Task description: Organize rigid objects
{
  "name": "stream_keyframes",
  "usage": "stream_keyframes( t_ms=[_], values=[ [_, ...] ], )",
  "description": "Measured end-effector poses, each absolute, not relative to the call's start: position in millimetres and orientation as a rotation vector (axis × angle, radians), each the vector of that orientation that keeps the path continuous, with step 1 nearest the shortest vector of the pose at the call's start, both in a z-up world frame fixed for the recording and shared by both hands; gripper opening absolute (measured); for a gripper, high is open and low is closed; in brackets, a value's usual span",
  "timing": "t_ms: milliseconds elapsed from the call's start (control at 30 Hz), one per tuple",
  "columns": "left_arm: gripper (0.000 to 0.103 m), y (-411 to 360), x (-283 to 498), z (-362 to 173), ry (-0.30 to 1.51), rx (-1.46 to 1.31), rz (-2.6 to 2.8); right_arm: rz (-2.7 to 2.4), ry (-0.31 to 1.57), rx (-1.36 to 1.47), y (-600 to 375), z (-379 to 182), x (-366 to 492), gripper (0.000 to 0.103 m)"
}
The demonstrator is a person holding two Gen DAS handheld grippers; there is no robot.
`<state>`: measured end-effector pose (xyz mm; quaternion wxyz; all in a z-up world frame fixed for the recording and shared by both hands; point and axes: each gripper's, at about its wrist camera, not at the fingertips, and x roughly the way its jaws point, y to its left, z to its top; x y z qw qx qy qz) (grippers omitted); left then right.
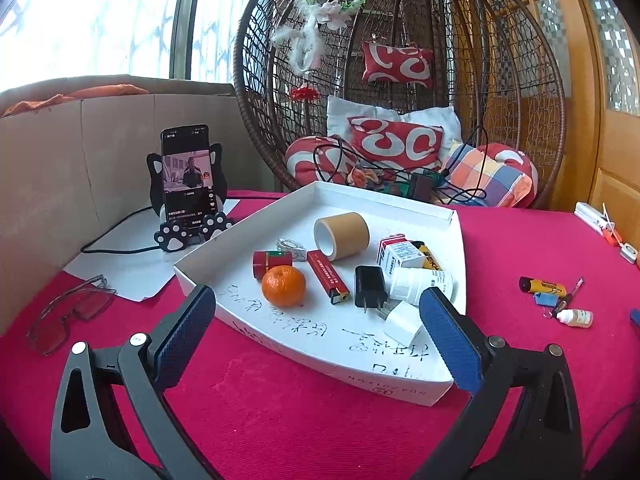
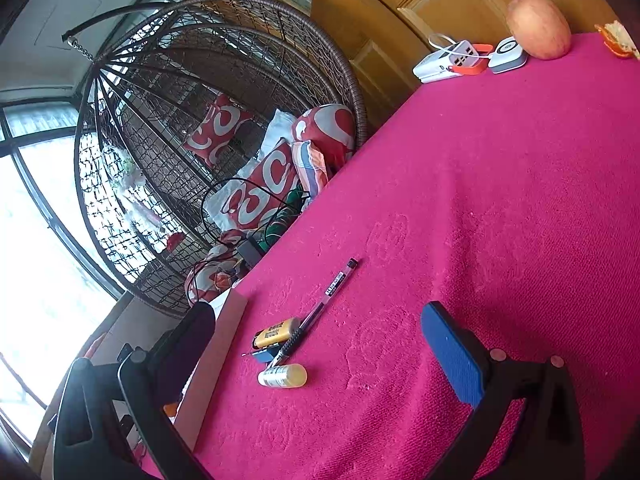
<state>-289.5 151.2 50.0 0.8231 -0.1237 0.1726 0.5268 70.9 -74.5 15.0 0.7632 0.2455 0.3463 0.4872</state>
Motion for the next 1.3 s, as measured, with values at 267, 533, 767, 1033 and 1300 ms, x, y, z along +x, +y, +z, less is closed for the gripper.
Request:
stream_keyframes(
  t_ms=[267,533,767,1033,1300],
  values=[
    [0.103,159,-268,41,0.505,-0.238,1.132,1.073,0.741,0.564,-79,15,71,0.103],
    [0.103,161,-270,40,0.512,-0.246,1.146,1.075,0.739,0.57,-79,15,70,0.103],
    [0.103,160,-271,41,0.498,-0.247,1.136,1.08,0.735,0.581,-81,14,71,0.103],
    [0.103,163,-282,45,0.432,-0.307,1.076,1.074,0.74,0.569,-78,15,70,0.103],
    [0.103,175,-265,59,0.363,-0.421,0.929,1.056,0.755,0.532,-74,16,70,0.103]
  ],
)
